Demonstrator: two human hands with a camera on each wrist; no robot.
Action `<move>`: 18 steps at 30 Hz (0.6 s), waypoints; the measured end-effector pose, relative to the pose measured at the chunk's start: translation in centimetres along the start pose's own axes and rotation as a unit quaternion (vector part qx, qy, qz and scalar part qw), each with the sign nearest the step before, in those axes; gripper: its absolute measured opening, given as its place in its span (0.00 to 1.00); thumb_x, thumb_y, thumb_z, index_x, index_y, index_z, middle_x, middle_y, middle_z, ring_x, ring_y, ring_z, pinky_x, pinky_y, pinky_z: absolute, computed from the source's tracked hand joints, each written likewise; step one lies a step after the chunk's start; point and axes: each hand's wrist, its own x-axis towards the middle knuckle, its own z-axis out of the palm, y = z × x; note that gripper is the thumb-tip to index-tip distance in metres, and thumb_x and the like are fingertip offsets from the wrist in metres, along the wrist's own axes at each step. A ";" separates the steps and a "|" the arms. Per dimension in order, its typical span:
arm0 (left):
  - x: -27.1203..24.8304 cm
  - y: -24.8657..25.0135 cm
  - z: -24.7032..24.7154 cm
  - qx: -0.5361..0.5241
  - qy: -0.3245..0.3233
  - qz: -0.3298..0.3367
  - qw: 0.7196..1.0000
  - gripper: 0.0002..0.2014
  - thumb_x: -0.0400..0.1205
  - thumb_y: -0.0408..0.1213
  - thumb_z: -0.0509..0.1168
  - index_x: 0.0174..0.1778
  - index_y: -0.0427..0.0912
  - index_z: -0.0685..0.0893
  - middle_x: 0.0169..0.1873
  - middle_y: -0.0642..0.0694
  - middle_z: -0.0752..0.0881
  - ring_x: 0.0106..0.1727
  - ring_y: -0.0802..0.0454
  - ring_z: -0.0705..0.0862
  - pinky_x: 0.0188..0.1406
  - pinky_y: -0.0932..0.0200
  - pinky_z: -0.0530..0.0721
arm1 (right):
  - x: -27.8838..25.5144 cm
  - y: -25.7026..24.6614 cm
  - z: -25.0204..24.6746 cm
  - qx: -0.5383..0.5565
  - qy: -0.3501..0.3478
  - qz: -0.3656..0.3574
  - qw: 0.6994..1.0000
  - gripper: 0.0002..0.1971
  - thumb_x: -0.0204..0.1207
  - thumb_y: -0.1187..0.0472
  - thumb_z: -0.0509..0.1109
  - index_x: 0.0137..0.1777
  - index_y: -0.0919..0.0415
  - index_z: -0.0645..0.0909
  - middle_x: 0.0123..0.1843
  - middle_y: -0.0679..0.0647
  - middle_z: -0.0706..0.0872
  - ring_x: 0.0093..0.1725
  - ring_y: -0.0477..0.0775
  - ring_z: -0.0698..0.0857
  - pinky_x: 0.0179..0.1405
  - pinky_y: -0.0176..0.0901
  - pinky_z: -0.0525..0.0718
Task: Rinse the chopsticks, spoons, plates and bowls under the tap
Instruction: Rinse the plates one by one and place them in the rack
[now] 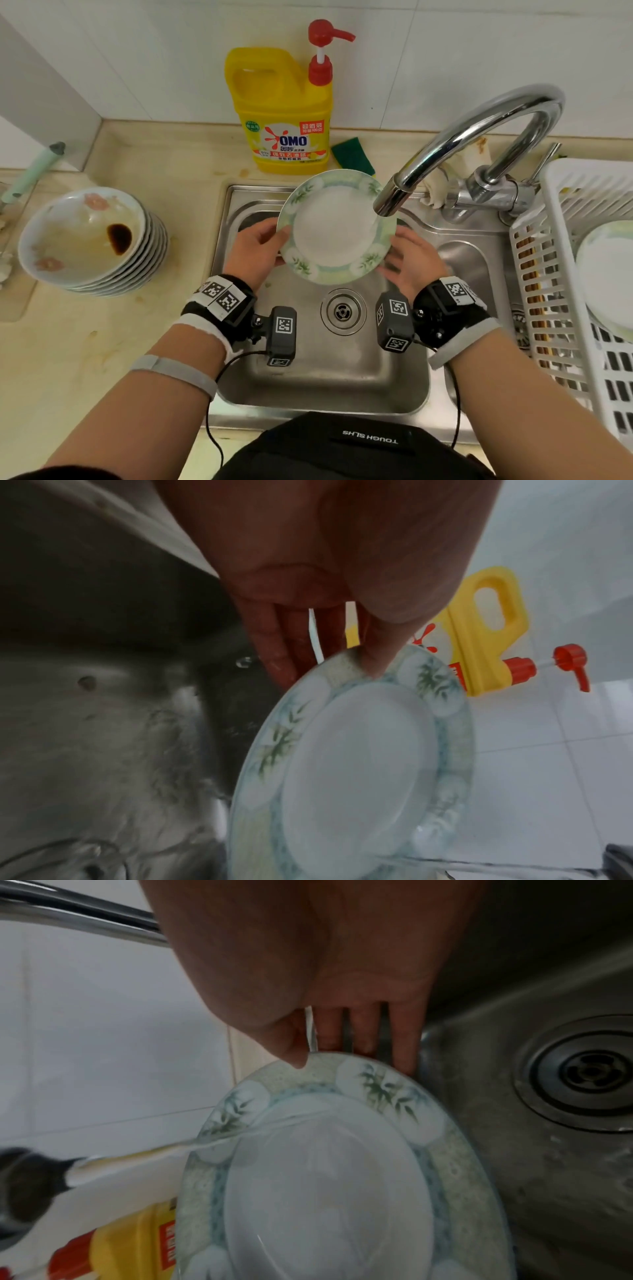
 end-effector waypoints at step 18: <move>-0.4 -3.5 1.9 -0.037 -0.095 -0.193 0.976 0.11 0.90 0.34 0.61 0.62 0.34 0.86 0.54 0.35 0.92 0.49 0.46 0.93 0.40 0.57 0.91 | -1.2 -3.4 -1.4 -0.201 0.081 -0.102 0.971 0.07 0.79 0.61 0.70 0.39 0.59 0.84 0.35 0.59 0.88 0.29 0.53 0.89 0.28 0.45 0.88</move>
